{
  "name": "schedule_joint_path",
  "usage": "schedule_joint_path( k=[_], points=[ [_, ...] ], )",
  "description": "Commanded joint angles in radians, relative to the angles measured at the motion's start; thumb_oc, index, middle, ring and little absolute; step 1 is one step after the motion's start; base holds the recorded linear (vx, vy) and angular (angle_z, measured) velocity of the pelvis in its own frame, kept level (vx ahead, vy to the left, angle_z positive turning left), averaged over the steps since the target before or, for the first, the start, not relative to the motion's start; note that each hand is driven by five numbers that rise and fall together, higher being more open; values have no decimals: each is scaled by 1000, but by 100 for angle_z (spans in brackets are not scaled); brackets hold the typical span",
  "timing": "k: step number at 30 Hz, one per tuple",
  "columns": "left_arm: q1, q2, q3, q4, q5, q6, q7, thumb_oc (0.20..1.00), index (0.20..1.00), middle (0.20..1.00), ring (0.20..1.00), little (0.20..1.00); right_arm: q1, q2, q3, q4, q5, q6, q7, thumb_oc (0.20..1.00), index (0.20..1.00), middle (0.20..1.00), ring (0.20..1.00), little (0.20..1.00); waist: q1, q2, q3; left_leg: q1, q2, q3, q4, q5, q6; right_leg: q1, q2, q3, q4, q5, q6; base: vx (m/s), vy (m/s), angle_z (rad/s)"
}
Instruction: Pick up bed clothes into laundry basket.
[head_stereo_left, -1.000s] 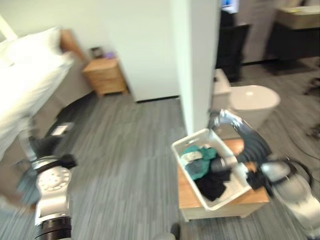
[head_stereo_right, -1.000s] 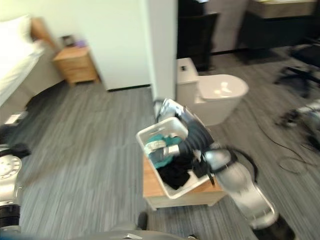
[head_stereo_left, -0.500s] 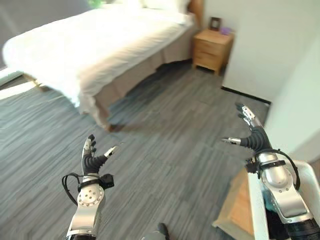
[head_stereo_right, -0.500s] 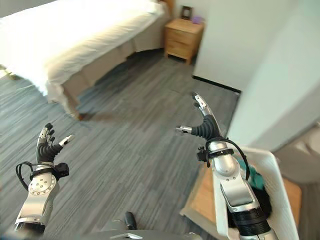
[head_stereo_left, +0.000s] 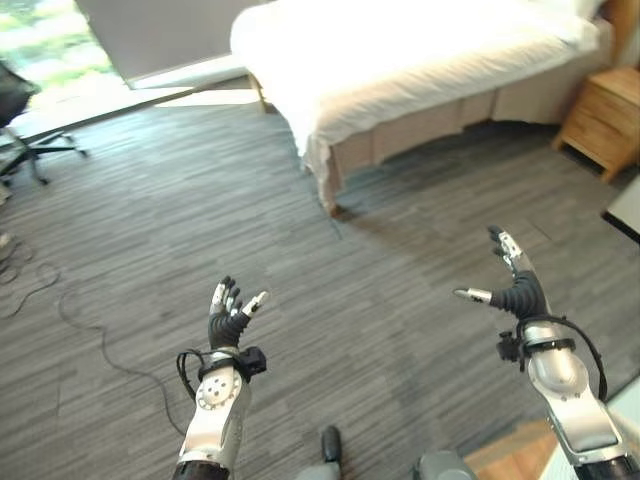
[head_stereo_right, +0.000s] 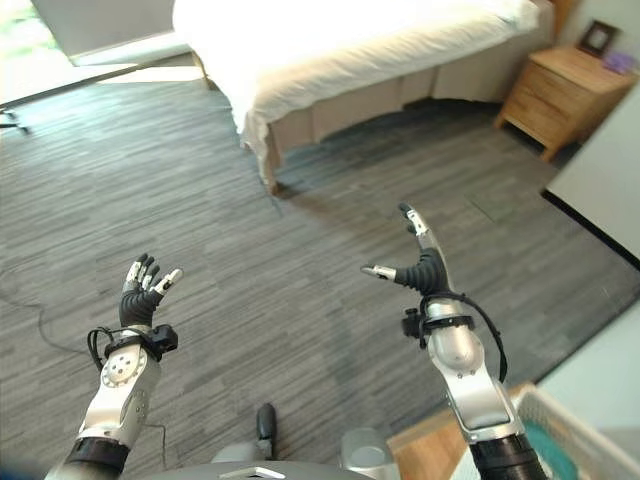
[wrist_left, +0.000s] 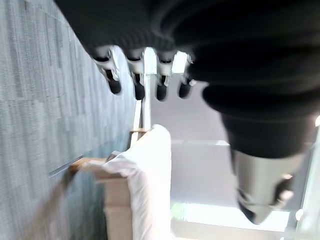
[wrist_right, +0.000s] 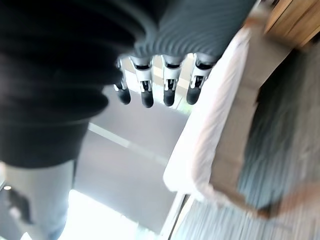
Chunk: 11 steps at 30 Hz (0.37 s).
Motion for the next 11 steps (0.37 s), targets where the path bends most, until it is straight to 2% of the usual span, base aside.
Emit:
schedule_joint_path(
  k=[1,2,4,5,7,9,11],
  points=[
    [9,35,54,-52,-51,-60,-6,1000,1000,1000,1000,1000,-88,16,41,-34,70,-59,24,1000,1000,1000,1000,1000,25,-23,-19,135,9,31,122,-146,-114,58,-107,-21,-237,143,86,86,-102,38],
    [6,26,46,-51,-55,-63,-2,1000,1000,1000,1000,1000,-87,12,49,-31,69,-59,29,1000,1000,1000,1000,1000,26,-19,-12,117,26,61,168,-142,-128,90,-112,-50,-244,122,80,19,-87,60],
    [-2,18,30,-55,-67,-58,-6,1000,1000,1000,1000,1000,-73,5,55,-26,74,-53,31,1000,1000,1000,1000,1000,9,-19,6,76,75,182,235,-99,-138,116,-119,-96,-243,106,70,-35,-76,83],
    [4,17,26,-61,-63,-52,-12,1000,1000,1000,1000,1000,-67,7,59,-30,77,-48,33,1000,1000,1000,1000,1000,5,-20,9,69,76,219,238,-98,-134,122,-114,-100,-244,101,65,-17,-53,61],
    [12,20,19,-60,-34,-37,-19,1000,1000,1000,1000,1000,-47,13,61,-31,80,-45,43,1000,1000,1000,1000,1000,8,-20,7,61,48,228,196,-111,-120,127,-105,-100,-242,100,64,46,-43,22],
    [28,12,20,-70,-25,-33,-36,1000,1000,1000,1000,1000,-20,22,52,-39,78,-43,57,1000,1000,1000,1000,1000,-8,-13,-7,104,52,248,125,-116,-109,125,-95,-103,-234,95,69,88,-10,4],
    [32,13,12,-72,-13,-26,-41,1000,1000,1000,1000,1000,8,36,46,-38,80,-42,62,1000,1000,1000,1000,1000,-12,-13,-18,131,55,251,83,-93,-111,123,-94,-107,-225,95,71,76,20,11]
  ],
)
